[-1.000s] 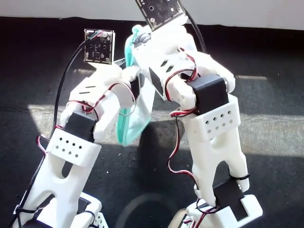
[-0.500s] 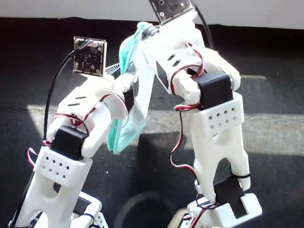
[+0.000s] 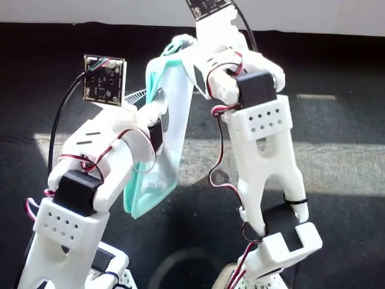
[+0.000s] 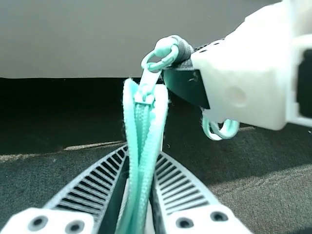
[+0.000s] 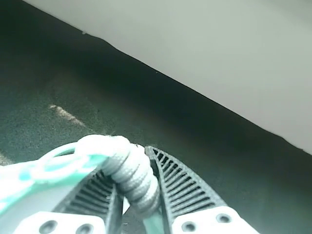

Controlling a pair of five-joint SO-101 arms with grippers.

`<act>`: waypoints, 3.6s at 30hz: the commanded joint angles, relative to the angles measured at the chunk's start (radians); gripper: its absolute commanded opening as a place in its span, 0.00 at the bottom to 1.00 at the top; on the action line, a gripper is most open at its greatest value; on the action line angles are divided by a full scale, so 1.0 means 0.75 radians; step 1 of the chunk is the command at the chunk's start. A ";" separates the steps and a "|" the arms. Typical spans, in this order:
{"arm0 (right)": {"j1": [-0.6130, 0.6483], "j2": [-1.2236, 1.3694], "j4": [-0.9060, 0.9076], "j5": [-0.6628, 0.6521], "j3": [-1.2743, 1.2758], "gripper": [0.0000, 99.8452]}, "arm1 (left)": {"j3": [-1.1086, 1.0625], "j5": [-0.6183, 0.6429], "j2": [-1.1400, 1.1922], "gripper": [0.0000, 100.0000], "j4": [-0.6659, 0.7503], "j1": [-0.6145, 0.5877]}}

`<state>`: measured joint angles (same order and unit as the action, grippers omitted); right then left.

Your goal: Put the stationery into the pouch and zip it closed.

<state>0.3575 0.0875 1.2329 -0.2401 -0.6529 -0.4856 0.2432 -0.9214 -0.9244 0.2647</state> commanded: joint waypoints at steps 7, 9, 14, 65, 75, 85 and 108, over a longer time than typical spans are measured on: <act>-0.210 0.105 -0.054 0.000 -0.062 0.01 | 0.060 -0.084 -0.157 0.01 -0.002 0.003; -0.222 0.116 -0.046 0.000 -0.062 0.01 | 0.062 -0.084 -0.163 0.01 0.002 0.003; -0.218 0.114 -0.042 0.000 -0.052 0.01 | 0.073 -0.084 -0.181 0.01 0.000 -0.007; -0.005 -0.015 0.598 -0.006 -0.062 0.21 | -0.152 -0.088 -0.206 0.01 0.131 -0.073; 0.228 -0.130 0.615 -0.002 -0.052 0.23 | -0.199 -0.088 -0.206 0.01 0.143 -0.071; 0.261 -0.044 0.437 0.000 -0.052 0.23 | -0.199 -0.088 -0.206 0.01 0.141 -0.062; 0.251 -0.001 0.257 -0.008 -0.050 0.23 | -0.197 -0.088 -0.208 0.01 0.094 -0.058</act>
<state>0.5524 0.0905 1.4553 -0.2371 -0.6697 -0.6529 0.1834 -1.0625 -0.8462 0.2156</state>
